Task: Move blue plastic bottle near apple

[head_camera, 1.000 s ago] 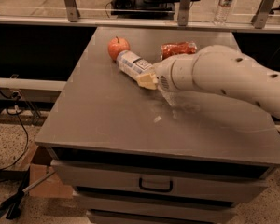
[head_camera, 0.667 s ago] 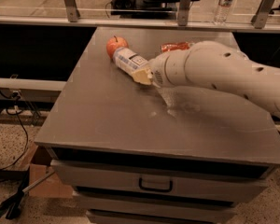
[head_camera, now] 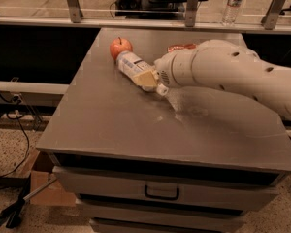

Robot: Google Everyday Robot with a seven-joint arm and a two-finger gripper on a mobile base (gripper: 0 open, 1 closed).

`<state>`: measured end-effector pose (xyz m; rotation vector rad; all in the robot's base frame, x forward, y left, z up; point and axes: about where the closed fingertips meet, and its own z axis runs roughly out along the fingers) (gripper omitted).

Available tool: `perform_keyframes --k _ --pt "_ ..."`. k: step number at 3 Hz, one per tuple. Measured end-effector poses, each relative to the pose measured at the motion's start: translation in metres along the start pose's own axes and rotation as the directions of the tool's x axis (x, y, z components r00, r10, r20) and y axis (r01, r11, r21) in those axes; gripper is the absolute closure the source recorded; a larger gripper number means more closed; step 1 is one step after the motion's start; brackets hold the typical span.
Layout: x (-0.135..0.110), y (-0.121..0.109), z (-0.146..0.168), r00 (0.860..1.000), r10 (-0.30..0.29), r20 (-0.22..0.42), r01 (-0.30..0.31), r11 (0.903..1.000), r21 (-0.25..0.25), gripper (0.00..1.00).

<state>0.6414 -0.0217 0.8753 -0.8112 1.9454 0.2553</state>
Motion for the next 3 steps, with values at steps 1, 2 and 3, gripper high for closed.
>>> perform_keyframes --k 1,2,3 --pt "0.001 -0.004 -0.006 1.000 0.006 0.005 -0.006 0.9999 0.008 0.00" --pt "0.007 -0.026 -0.036 0.999 0.039 0.031 -0.040 0.9986 0.033 0.00" --pt "0.029 -0.069 -0.090 0.997 0.059 0.040 -0.063 0.9931 0.099 0.00"
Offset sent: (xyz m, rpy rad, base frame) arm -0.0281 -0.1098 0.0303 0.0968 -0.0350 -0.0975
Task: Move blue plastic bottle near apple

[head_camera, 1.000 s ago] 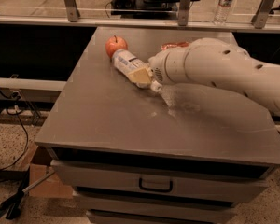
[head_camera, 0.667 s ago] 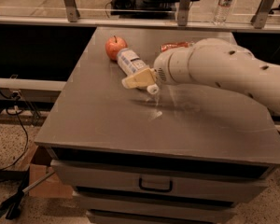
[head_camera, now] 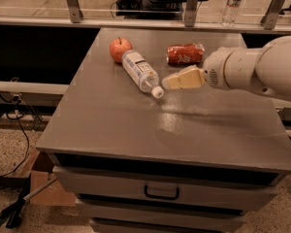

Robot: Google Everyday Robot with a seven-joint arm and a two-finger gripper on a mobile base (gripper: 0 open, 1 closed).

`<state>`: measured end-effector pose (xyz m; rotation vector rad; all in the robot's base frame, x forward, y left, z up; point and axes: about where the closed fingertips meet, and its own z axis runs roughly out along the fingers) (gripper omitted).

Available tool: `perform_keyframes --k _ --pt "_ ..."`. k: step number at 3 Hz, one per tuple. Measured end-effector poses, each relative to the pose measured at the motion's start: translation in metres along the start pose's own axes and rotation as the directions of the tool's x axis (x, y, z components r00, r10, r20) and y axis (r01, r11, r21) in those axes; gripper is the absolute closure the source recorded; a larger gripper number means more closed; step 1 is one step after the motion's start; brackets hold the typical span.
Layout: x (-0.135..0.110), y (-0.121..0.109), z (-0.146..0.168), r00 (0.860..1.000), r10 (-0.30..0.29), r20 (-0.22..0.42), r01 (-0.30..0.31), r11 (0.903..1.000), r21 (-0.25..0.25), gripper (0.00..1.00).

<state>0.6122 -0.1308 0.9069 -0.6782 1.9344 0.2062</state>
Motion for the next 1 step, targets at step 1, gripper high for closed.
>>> perform_keyframes --k 1 --pt "-0.0016 0.0025 0.0018 1.000 -0.001 0.001 0.001 1.0000 -0.004 0.00"
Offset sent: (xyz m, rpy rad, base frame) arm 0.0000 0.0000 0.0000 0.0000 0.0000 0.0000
